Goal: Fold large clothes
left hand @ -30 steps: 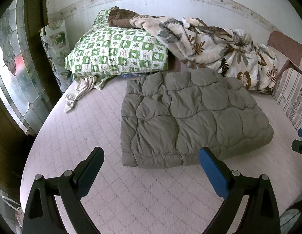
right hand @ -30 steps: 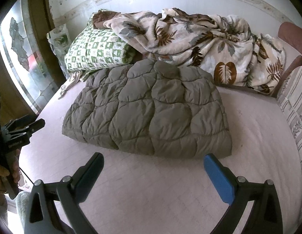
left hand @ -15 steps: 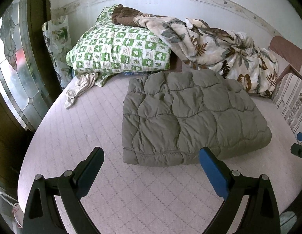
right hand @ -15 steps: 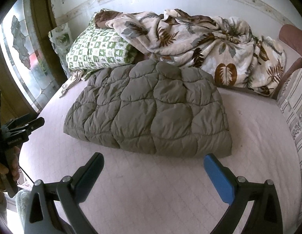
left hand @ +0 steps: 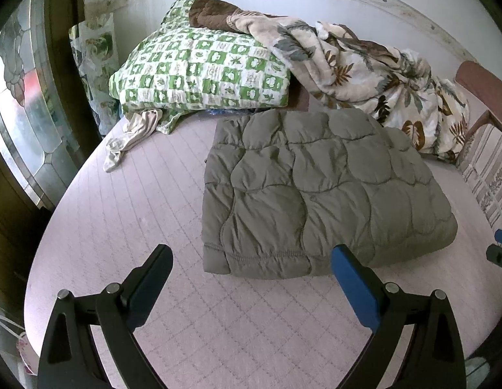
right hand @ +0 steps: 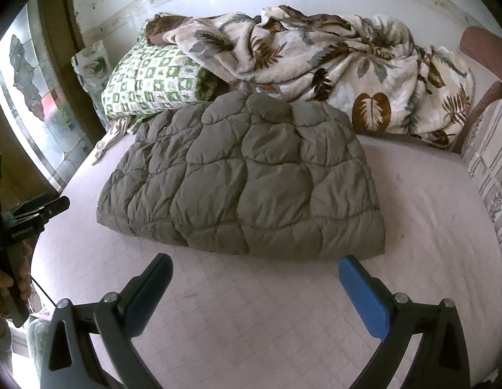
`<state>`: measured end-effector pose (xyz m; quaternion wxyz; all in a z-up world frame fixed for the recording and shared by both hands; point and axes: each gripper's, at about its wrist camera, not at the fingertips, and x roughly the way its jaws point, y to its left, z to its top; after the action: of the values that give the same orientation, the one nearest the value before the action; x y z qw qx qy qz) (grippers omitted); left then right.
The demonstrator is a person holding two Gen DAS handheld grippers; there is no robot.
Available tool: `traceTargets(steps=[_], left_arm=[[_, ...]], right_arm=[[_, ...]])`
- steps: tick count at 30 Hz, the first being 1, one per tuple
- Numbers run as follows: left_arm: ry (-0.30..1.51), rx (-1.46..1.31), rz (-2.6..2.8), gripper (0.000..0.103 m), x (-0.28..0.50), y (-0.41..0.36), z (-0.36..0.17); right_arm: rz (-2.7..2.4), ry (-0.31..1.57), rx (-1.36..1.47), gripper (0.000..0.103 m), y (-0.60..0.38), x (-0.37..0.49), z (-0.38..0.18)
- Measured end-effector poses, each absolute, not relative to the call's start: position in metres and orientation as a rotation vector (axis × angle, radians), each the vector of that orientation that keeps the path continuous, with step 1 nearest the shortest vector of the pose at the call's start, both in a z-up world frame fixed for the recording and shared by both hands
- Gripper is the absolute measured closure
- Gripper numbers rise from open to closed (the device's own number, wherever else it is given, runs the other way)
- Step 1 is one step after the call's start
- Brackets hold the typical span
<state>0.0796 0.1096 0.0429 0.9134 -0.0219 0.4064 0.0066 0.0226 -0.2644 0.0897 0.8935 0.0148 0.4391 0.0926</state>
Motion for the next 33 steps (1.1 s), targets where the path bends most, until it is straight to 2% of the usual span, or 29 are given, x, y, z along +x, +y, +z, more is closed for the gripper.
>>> traceTargets(steps=[17,33], left_arm=[[0.897,-0.119,0.026,0.005,0.096,0.137,0.023],[0.949,-0.170,0.072,0.005,0.143,0.170,-0.011]], right_arm=[[0.156,0.970,0.058,0.000,-0.295,0.048,0.057],[0.081,1.020,0.104,0.000,-0.344,0.111,0.036]])
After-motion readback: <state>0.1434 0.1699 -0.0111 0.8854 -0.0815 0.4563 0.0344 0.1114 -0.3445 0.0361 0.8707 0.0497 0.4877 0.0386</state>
